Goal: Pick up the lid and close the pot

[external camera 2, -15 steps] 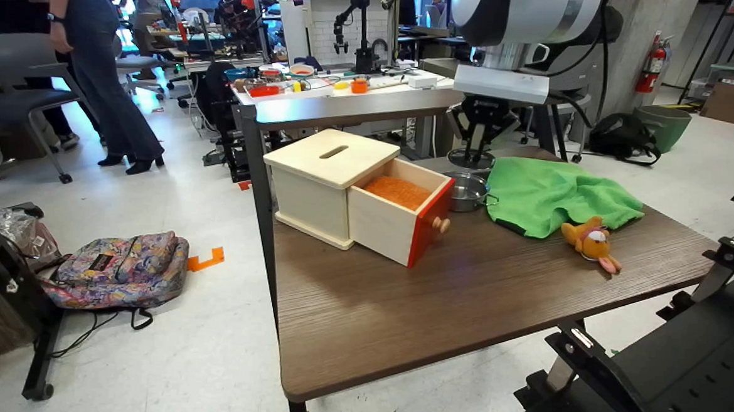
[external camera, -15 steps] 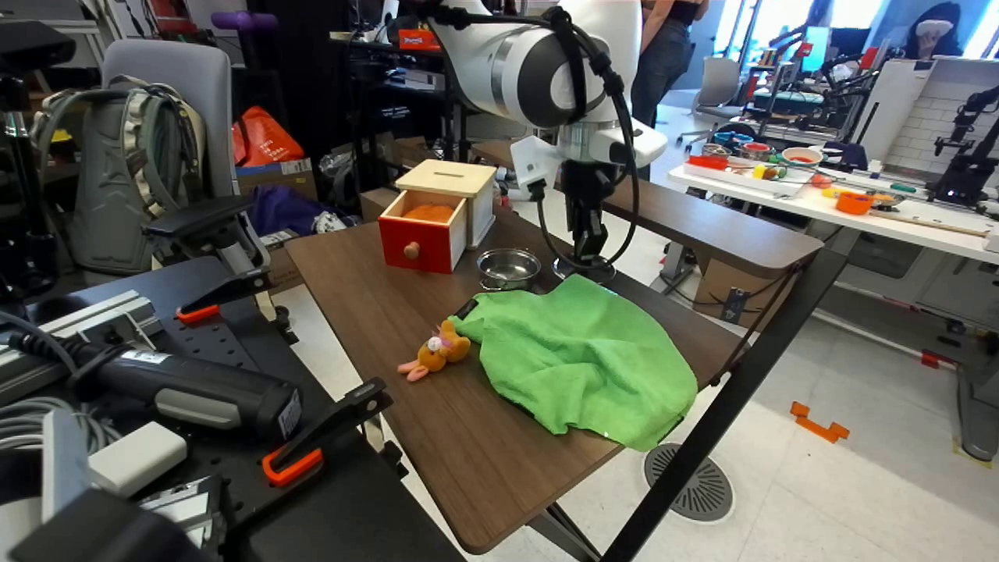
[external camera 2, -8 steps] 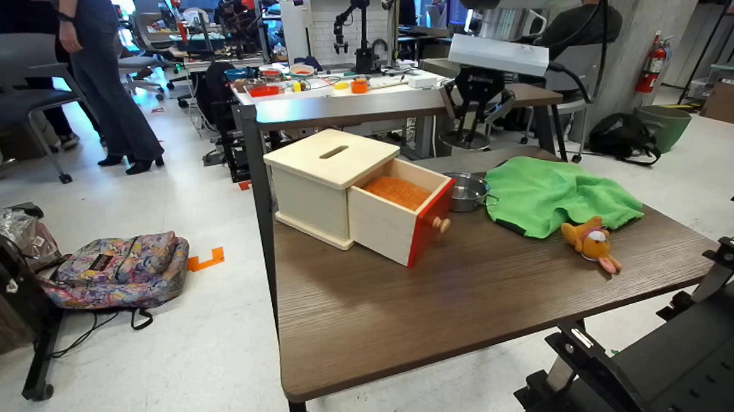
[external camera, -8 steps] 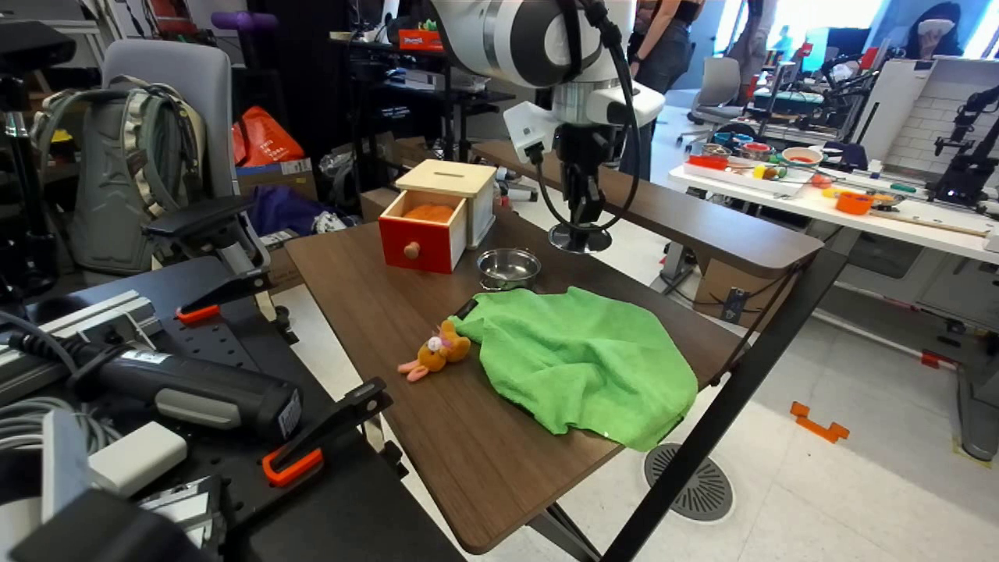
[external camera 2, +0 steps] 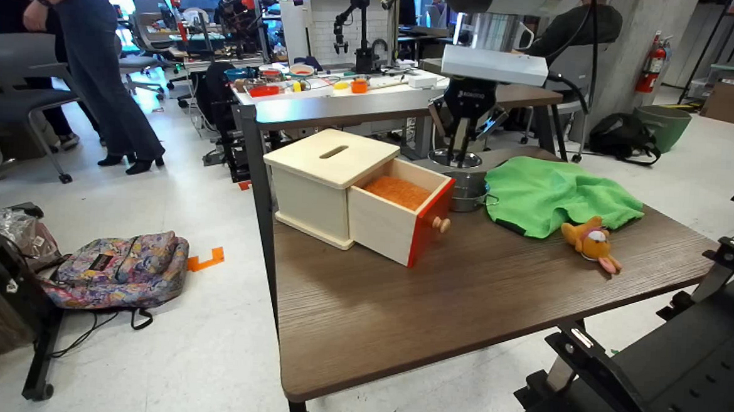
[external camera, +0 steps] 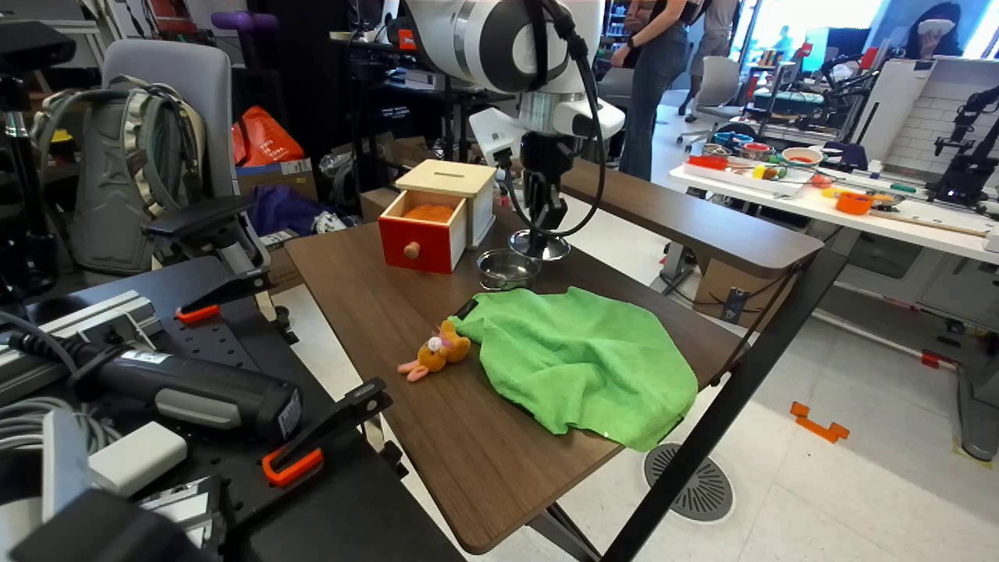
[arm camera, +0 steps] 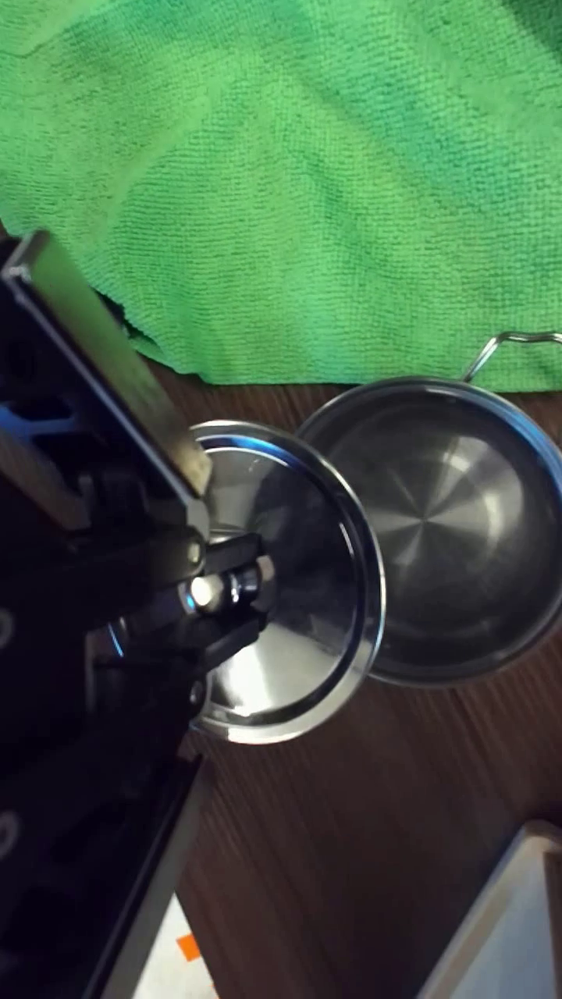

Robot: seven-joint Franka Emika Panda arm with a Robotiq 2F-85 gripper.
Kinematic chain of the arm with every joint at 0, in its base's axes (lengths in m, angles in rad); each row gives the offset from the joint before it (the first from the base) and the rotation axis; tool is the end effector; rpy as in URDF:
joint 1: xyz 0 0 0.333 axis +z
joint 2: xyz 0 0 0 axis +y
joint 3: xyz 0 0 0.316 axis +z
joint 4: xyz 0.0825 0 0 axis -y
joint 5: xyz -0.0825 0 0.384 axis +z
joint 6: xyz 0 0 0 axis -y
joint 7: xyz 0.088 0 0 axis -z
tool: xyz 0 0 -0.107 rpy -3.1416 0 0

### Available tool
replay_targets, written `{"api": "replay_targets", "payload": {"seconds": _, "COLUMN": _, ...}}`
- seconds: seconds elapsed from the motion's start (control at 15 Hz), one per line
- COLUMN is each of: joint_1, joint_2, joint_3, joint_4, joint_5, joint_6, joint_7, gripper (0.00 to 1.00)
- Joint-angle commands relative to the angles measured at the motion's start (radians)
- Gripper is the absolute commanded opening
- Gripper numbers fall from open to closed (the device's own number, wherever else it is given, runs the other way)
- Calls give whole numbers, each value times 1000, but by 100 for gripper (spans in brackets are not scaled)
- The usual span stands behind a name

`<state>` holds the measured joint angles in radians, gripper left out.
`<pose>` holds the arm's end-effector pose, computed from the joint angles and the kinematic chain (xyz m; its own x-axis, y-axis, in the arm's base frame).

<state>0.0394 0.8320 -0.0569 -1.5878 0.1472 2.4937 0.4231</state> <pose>0.7006 -0.0077 0.1516 0.8588 -0.5105 0.0446 -0.5062 -0.8586 -0.0807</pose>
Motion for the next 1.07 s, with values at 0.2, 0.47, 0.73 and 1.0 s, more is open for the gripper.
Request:
{"api": "replay_targets", "payload": {"seconds": 0.2, "joint_1": 6, "joint_2": -42, "joint_3": 30, "joint_4": -76, "joint_5": 11, "joint_6": -35, "joint_7": -52, "gripper": 5}}
{"api": "replay_targets", "payload": {"seconds": 0.47, "joint_1": 17, "joint_2": -50, "joint_3": 26, "joint_4": -102, "joint_5": 3, "joint_6": -35, "joint_7": -55, "gripper": 5}}
{"api": "replay_targets", "payload": {"seconds": 0.73, "joint_1": 27, "joint_2": -64, "joint_3": 15, "joint_4": -121, "joint_5": -5, "joint_6": -38, "joint_7": -48, "gripper": 5}}
{"api": "replay_targets", "payload": {"seconds": 1.0, "joint_1": 33, "joint_2": -69, "joint_3": -2, "joint_4": -133, "joint_5": -14, "joint_6": -32, "joint_7": -37, "gripper": 5}}
